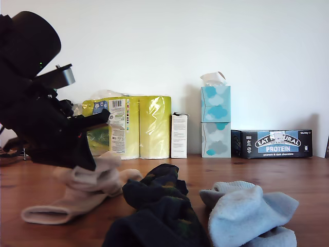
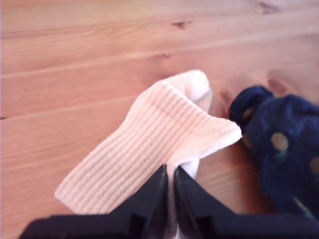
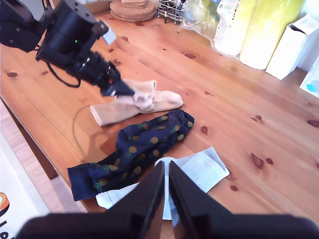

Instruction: Pair up the socks based on colour and pattern, by placing each sock on top of its pair

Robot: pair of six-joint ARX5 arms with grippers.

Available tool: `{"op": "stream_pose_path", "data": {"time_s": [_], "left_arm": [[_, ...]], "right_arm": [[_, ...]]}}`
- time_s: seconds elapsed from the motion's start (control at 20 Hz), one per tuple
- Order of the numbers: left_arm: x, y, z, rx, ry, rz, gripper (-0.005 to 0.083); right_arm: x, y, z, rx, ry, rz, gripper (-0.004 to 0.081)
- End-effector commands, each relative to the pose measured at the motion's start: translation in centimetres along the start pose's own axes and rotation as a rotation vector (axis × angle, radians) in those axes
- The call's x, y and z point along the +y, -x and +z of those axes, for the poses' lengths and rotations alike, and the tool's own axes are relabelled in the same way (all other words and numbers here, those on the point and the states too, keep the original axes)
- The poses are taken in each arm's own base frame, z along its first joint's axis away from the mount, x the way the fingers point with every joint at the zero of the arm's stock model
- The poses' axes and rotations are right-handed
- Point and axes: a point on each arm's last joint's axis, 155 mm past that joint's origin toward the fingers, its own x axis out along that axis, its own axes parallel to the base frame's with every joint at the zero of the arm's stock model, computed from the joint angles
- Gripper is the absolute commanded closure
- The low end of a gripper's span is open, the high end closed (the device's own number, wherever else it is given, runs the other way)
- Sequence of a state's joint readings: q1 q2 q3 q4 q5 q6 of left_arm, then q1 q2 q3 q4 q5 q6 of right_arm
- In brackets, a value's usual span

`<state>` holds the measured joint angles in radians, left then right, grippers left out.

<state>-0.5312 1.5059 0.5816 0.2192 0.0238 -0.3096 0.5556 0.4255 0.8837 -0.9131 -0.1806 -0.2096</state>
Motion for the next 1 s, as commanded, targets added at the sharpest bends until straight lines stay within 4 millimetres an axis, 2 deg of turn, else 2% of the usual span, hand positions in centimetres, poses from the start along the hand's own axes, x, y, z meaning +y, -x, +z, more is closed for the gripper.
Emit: {"op": "stream_pose_path", "data": {"time_s": [0.0, 0.1, 0.15, 0.4, 0.55, 0.65, 0.75, 0.95], "left_arm": [[-0.7, 0.2, -0.7, 0.023, -0.003, -0.027, 0.0568], [-2.1, 0.4, -1.1, 0.046, -0.004, -0.095, 0.0244], [-2.8, 0.8, -1.2, 0.058, -0.006, -0.131, 0.0165], [-4.6, 4.4, 1.4, -0.004, -0.096, -0.199, 0.0160], [-4.8, 5.6, 1.0, 0.054, -0.316, -0.205, 0.0193], [-4.9, 6.2, -0.3, 0.118, -0.594, -0.240, 0.0205], [-4.5, 6.4, -1.2, 0.133, -0.834, -0.260, 0.0205], [-2.8, 4.9, -1.4, 0.141, -1.106, -0.228, 0.0205]], "right_arm": [[-0.1, 0.0, 0.1, -0.002, -0.006, -0.002, 0.0782], [-0.1, 0.0, 0.1, -0.003, -0.006, -0.002, 0.0782], [-0.1, 0.0, 0.1, -0.003, -0.005, -0.002, 0.0782], [-0.2, 0.0, 0.5, -0.016, 0.000, -0.006, 0.0782], [-0.3, 0.0, 1.1, -0.041, 0.006, -0.011, 0.0782], [-0.4, -0.2, 1.4, -0.050, 0.009, -0.013, 0.0782], [-0.5, -0.6, 1.4, -0.037, 0.013, -0.010, 0.0782], [-0.5, -1.2, 1.1, -0.011, 0.008, -0.004, 0.0782]]}}
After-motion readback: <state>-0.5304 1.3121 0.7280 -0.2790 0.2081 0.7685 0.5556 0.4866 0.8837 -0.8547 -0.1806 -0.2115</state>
